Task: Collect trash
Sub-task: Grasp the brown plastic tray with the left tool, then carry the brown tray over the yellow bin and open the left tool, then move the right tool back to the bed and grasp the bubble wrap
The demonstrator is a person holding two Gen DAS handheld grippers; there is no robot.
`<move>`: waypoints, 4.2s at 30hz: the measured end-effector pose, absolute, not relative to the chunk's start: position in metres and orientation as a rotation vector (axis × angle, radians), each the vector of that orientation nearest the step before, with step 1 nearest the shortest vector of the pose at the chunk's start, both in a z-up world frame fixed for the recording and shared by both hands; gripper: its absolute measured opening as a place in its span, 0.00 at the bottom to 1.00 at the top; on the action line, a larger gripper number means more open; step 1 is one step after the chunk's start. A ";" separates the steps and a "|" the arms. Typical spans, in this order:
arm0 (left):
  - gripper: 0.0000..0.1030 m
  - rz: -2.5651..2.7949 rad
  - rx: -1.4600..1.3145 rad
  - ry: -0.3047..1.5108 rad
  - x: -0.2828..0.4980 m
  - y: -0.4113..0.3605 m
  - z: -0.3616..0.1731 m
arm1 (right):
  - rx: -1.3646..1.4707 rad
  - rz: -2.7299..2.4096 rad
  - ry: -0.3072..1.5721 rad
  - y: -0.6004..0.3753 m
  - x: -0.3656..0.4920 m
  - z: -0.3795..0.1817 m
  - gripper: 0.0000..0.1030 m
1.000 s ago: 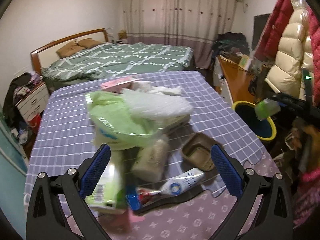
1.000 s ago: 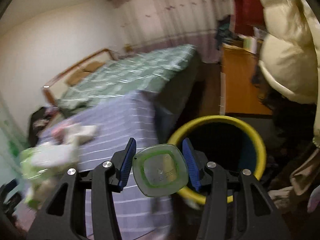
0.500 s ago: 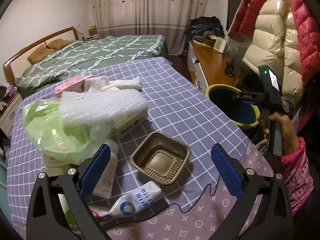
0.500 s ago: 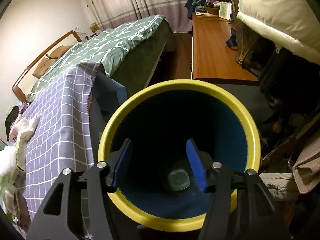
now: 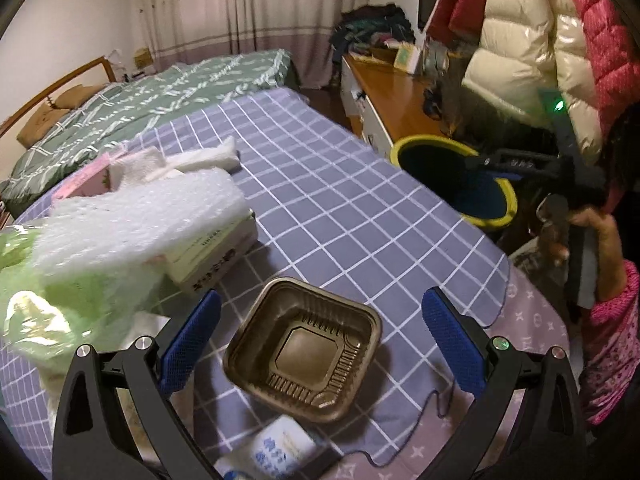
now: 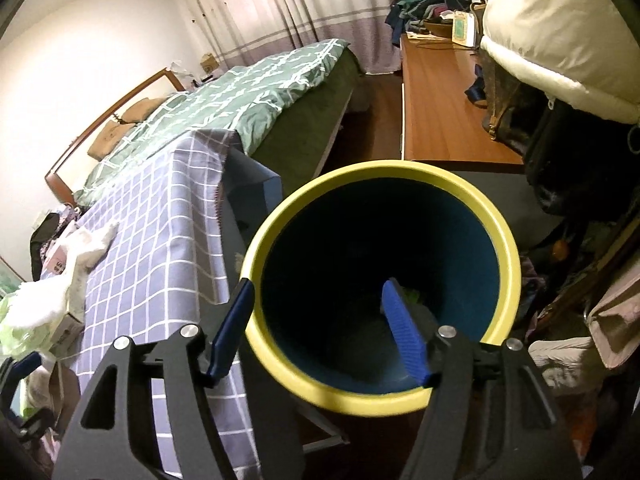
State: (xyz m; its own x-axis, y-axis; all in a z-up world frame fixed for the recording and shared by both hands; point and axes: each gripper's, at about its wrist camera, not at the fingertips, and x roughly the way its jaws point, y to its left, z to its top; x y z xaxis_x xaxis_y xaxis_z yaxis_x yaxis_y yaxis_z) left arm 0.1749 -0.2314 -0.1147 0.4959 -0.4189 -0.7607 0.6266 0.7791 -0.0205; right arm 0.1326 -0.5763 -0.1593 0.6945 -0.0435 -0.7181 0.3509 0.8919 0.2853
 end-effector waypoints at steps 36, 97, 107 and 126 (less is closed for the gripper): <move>0.68 -0.765 0.349 0.834 0.173 -0.313 -0.088 | 0.521 -0.207 0.672 -0.597 0.067 -0.150 0.64; 0.95 -0.094 0.055 0.584 0.067 -0.009 -0.023 | 0.130 0.181 0.752 -0.365 0.097 -0.116 0.68; 0.95 -0.062 -0.016 0.579 0.060 0.060 -0.037 | -0.058 0.349 0.678 -0.249 0.141 -0.092 0.53; 0.95 -0.114 -0.055 0.616 0.075 0.046 -0.049 | -0.323 0.374 0.711 -0.206 0.206 -0.106 0.40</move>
